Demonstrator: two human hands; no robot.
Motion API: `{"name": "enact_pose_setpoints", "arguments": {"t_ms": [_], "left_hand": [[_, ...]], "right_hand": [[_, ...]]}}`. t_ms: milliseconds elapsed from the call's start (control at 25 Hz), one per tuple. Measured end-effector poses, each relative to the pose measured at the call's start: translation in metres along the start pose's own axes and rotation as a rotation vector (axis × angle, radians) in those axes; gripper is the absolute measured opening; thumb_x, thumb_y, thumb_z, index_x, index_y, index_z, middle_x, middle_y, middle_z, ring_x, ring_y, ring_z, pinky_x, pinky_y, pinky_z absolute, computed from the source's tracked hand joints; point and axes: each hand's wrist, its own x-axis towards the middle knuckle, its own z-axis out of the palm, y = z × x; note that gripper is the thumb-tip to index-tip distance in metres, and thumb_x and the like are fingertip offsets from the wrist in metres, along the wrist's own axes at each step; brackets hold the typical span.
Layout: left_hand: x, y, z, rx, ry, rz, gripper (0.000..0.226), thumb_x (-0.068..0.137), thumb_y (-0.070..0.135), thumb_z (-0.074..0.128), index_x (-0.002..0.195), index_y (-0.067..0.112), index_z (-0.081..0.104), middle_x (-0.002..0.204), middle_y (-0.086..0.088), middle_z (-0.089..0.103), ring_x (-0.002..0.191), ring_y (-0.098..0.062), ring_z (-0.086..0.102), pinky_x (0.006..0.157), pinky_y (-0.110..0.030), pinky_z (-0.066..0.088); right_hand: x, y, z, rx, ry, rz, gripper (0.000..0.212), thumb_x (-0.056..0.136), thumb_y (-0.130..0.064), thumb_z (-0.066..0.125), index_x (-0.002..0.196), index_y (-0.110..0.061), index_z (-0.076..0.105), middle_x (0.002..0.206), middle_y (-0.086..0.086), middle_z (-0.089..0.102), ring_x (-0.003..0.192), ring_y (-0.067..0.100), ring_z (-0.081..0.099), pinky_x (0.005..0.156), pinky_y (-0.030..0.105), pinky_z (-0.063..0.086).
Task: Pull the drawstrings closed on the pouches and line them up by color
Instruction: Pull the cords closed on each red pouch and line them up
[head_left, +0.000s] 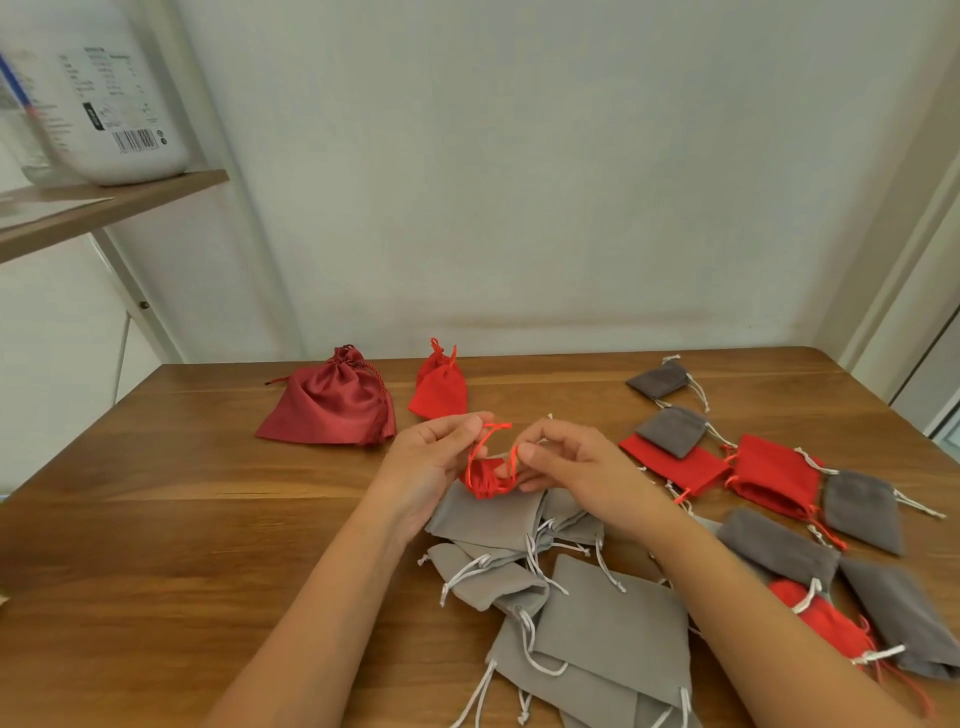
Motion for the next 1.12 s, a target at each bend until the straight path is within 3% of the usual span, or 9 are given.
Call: {"name": "enact_pose_setpoints", "arguments": {"t_ms": [120,280,400,480,600,720,880,1000,1120], "left_hand": [[0.0,-0.002,0.001,0.075,0.03,-0.026,0.013,0.094,0.009,0.051,0.095,0.008,0.064,0.072,0.001,0.067,0.056,-0.005,0.058,0.059,-0.017,0.051],[-0.001,-0.002,0.002,0.178,0.04,-0.06,0.014,0.099,0.011,0.046,0.095,0.01,0.06,0.069,0.0,0.069,0.053,-0.006,0.058,0.063,-0.019,0.05],[0.001,-0.005,0.002,0.435,0.066,0.07,0.016,0.099,0.013,0.047,0.09,0.009,0.059,0.068,-0.003,0.062,0.052,-0.006,0.055,0.06,-0.02,0.047],[0.003,-0.001,-0.01,0.723,0.087,0.171,0.017,0.094,0.027,0.057,0.082,0.015,0.062,0.068,0.003,0.061,0.056,-0.004,0.054,0.063,-0.022,0.044],[-0.002,0.009,-0.031,0.998,-0.135,0.053,0.037,0.068,0.051,0.075,0.083,0.018,0.067,0.072,0.009,0.061,0.064,-0.002,0.052,0.063,-0.019,0.042],[-0.006,0.011,-0.035,1.052,-0.3,-0.097,0.039,0.061,0.035,0.087,0.089,0.015,0.068,0.075,0.008,0.063,0.065,-0.002,0.053,0.063,-0.02,0.046],[-0.003,0.012,-0.037,1.024,-0.366,-0.029,0.013,0.08,0.023,0.076,0.081,0.011,0.074,0.071,-0.003,0.066,0.064,-0.009,0.053,0.061,-0.024,0.041],[-0.008,0.019,-0.034,0.924,-0.278,0.072,0.023,0.091,0.027,0.061,0.077,0.013,0.073,0.059,0.01,0.059,0.059,-0.005,0.049,0.06,-0.019,0.041],[-0.008,0.022,-0.027,0.675,-0.115,0.076,0.028,0.096,0.023,0.053,0.075,0.011,0.068,0.07,0.006,0.065,0.06,-0.004,0.046,0.058,-0.016,0.039]], "right_hand": [[-0.003,-0.003,-0.003,-0.121,-0.018,0.005,0.012,0.092,-0.009,0.059,0.095,-0.005,0.07,0.091,0.003,0.073,0.081,0.009,0.066,0.076,0.024,0.054],[-0.002,-0.003,-0.001,-0.152,0.022,-0.003,0.014,0.089,-0.002,0.061,0.099,-0.007,0.07,0.086,0.004,0.073,0.076,0.007,0.066,0.069,0.022,0.053],[-0.001,-0.001,0.001,-0.185,0.057,0.014,0.012,0.088,-0.002,0.063,0.094,-0.013,0.062,0.08,0.01,0.073,0.07,0.012,0.066,0.062,0.023,0.051],[0.0,0.002,0.0,-0.239,0.07,0.015,0.009,0.088,-0.003,0.063,0.091,-0.011,0.062,0.078,0.009,0.072,0.067,0.012,0.065,0.061,0.024,0.051],[0.002,0.006,-0.002,-0.319,0.128,0.03,0.004,0.088,-0.004,0.064,0.091,-0.007,0.064,0.078,0.008,0.072,0.068,0.019,0.068,0.068,0.031,0.057],[0.004,0.007,-0.002,-0.258,0.218,-0.003,0.004,0.088,-0.003,0.063,0.089,-0.007,0.062,0.08,0.009,0.073,0.074,0.023,0.071,0.073,0.032,0.058],[0.004,0.004,-0.007,-0.11,0.344,-0.041,0.003,0.088,-0.005,0.063,0.089,-0.006,0.061,0.08,0.011,0.073,0.08,0.023,0.071,0.077,0.034,0.058],[0.004,0.005,-0.009,-0.079,0.357,-0.042,0.005,0.088,-0.006,0.063,0.09,-0.009,0.06,0.08,0.008,0.074,0.081,0.022,0.071,0.08,0.038,0.057],[0.003,0.007,-0.009,-0.147,0.32,-0.051,0.011,0.088,-0.007,0.065,0.096,-0.015,0.064,0.082,0.004,0.075,0.081,0.018,0.071,0.08,0.035,0.057]]}}
